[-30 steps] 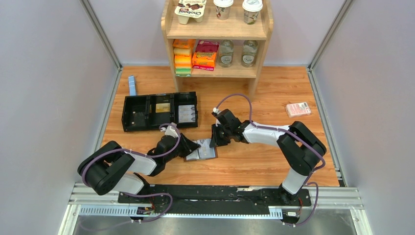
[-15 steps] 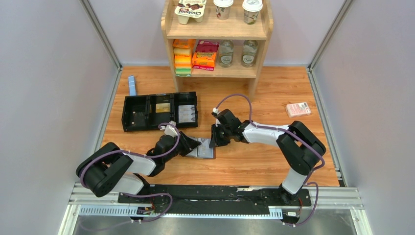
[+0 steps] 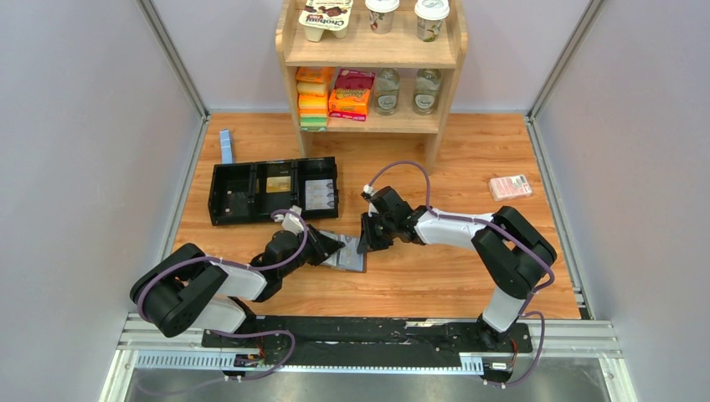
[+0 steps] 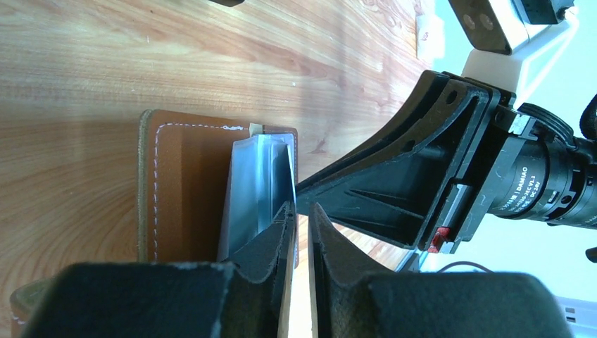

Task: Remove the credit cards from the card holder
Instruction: Remove the credit card from the card holder.

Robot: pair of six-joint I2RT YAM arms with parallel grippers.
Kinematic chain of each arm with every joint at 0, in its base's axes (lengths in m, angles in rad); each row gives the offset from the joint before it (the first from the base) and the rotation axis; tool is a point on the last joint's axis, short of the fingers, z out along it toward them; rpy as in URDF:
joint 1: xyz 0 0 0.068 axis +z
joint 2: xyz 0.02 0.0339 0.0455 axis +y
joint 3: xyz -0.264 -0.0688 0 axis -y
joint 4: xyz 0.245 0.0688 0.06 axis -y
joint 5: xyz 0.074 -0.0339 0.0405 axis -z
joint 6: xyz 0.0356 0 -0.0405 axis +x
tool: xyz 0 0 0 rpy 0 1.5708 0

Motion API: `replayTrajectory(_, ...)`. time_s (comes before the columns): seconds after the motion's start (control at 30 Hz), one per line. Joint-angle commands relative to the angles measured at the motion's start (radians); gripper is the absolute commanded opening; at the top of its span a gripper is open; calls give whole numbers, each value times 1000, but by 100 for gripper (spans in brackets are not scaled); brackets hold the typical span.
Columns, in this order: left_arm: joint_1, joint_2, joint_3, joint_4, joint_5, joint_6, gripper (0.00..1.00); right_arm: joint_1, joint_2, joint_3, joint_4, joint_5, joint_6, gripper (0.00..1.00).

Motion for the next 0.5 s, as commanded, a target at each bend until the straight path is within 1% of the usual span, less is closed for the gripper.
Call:
replayTrajectory(0.0, -5, -7, 17, 110, 79, 0, 18, 11, 40, -6, 5, 13, -5, 14)
replayTrajectory(0.47, -5, 55, 51, 100, 108, -11, 21, 11, 40, -4, 14, 13, -29, 14)
